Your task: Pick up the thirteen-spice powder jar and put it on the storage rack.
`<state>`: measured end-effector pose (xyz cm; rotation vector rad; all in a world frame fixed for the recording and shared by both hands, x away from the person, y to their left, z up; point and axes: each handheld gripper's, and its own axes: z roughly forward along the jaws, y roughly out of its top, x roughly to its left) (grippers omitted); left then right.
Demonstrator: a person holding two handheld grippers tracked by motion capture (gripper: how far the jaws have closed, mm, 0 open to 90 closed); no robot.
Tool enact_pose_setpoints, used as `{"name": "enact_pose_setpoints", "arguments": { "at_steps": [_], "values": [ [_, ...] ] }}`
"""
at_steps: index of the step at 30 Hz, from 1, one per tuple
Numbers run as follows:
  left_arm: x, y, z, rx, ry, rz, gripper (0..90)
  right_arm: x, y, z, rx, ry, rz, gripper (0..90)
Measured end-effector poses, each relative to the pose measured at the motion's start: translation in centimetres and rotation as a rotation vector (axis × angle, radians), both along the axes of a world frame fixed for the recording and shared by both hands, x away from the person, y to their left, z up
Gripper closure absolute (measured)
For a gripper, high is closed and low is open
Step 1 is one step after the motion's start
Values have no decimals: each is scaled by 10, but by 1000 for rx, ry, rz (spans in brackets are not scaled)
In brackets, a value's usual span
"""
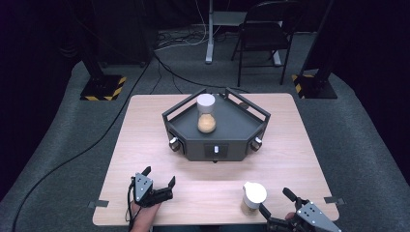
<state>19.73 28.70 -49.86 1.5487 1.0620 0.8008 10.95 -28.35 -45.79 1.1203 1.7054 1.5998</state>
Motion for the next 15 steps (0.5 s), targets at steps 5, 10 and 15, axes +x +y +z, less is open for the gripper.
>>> {"name": "enact_pose_setpoints", "arguments": {
  "at_steps": [5, 10, 15],
  "values": [
    [0, 0, 0, -1, -3, -1, 0, 1, 8, 0, -12, 5, 8, 0],
    [0, 0, 0, 3, -1, -4, 0, 3, 13, 0, -25, 8, 20, 0],
    [0, 0, 0, 1, -1, -5, 0, 8, 16, 1, -26, 24, 26, 0]
  ]
}}
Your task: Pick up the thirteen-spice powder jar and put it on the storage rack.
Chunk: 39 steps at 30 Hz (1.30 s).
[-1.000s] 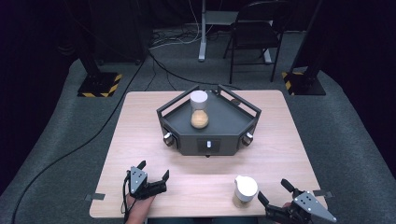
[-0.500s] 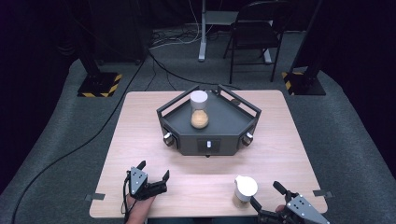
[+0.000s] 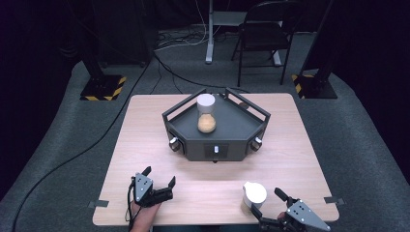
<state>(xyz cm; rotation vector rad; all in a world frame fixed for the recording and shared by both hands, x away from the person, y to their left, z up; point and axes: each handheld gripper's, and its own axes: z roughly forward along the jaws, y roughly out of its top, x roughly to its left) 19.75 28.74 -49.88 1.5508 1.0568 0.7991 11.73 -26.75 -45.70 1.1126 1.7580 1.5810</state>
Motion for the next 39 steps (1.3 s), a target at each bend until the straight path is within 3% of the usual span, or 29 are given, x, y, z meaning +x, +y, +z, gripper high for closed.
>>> {"name": "enact_pose_setpoints", "arguments": {
  "at_steps": [7, 17, 24, 28, 33, 39],
  "values": [
    [-1, 0, 0, -1, -3, 4, 0, 7, 4, 1, -17, 9, 16, 0],
    [0, 0, 0, 1, -2, -1, 0, 22, 3, -2, -4, 21, 89, 16],
    [0, 0, 0, -1, -2, -1, 0, 27, 7, -1, -21, 21, 92, 49],
    [0, 0, 0, 1, -1, -3, 0, 32, 4, -1, -22, 46, 104, 116],
    [0, 0, 0, 3, 0, -3, 0, 30, 7, -1, -46, 38, 89, 260],
    [0, 0, 1, 11, 0, -8, 0, 30, 5, -1, -76, 11, 104, 279]
  ]
}}
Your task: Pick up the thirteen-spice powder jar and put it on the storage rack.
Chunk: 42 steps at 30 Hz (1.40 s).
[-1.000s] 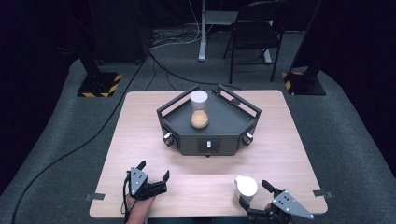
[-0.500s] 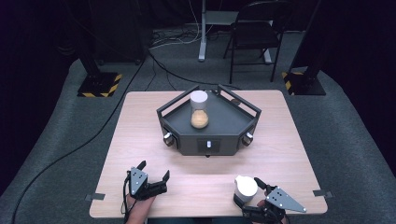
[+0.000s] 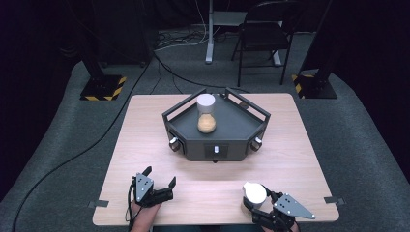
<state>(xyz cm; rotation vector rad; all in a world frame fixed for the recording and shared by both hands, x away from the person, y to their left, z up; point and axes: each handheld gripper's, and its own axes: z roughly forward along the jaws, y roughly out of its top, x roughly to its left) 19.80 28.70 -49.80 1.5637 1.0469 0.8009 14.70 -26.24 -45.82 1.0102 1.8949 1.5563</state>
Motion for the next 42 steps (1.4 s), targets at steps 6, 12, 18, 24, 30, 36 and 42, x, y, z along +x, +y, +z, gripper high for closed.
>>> {"name": "enact_pose_setpoints", "arguments": {
  "at_steps": [6, 12, 18, 24, 30, 36, 42],
  "values": [
    [0, 1, 0, -6, 1, 0, 0, 1, 0, 2, 6, 9, -8, 282],
    [0, 1, 0, -4, 1, -3, 0, 5, 1, 7, 6, 18, 0, 283],
    [1, 3, -1, -15, 3, -5, 0, 9, 2, 17, 13, 7, -1, 283],
    [0, 3, -1, -17, 2, -3, 0, 15, 0, 29, 23, -6, -1, 283],
    [0, 2, -1, -19, 1, 0, 2, 19, 0, 39, 24, -18, -7, 284],
    [0, 2, -1, -15, 0, -2, 2, 24, 0, 48, 19, -26, -1, 284],
    [0, 2, -1, -16, -1, -4, 2, 29, 1, 55, 21, -33, -3, 284]
  ]
}}
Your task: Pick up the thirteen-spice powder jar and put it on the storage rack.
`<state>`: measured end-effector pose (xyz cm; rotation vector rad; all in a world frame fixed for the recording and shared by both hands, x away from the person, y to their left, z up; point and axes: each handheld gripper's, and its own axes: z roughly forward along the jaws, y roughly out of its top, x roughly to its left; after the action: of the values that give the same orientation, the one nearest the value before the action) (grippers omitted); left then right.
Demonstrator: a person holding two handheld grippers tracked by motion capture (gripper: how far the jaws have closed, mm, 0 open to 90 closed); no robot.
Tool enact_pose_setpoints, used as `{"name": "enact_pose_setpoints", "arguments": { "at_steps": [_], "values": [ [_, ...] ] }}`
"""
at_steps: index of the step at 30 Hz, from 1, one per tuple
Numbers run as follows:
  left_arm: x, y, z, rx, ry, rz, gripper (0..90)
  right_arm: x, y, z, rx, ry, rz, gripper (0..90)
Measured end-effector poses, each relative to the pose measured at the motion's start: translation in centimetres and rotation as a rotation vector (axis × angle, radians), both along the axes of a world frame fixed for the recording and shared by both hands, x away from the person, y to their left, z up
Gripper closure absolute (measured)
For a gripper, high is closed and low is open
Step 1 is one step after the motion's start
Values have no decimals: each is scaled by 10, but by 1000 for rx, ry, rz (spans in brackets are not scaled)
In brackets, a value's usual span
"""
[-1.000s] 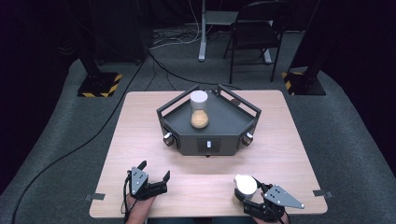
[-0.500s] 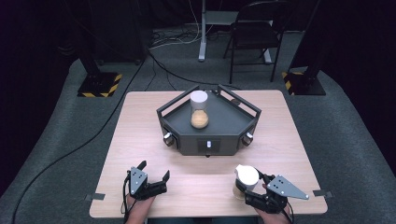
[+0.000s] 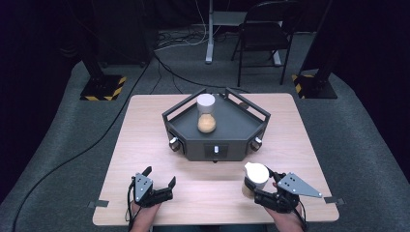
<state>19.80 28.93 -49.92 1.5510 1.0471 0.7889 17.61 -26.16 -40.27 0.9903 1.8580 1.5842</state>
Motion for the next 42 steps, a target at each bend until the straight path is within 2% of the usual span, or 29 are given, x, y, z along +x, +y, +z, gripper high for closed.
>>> {"name": "enact_pose_setpoints", "arguments": {
  "at_steps": [11, 27, 42],
  "values": [
    [0, 1, 0, -3, -1, -2, 4, 17, -1, 20, 8, -10, -11, 285],
    [0, 1, -1, -4, -5, -5, 4, 42, 8, 49, -14, -24, -9, 286],
    [0, 3, -2, -1, -11, -26, 4, 69, 12, 78, -1, -30, -26, 286]
  ]
}}
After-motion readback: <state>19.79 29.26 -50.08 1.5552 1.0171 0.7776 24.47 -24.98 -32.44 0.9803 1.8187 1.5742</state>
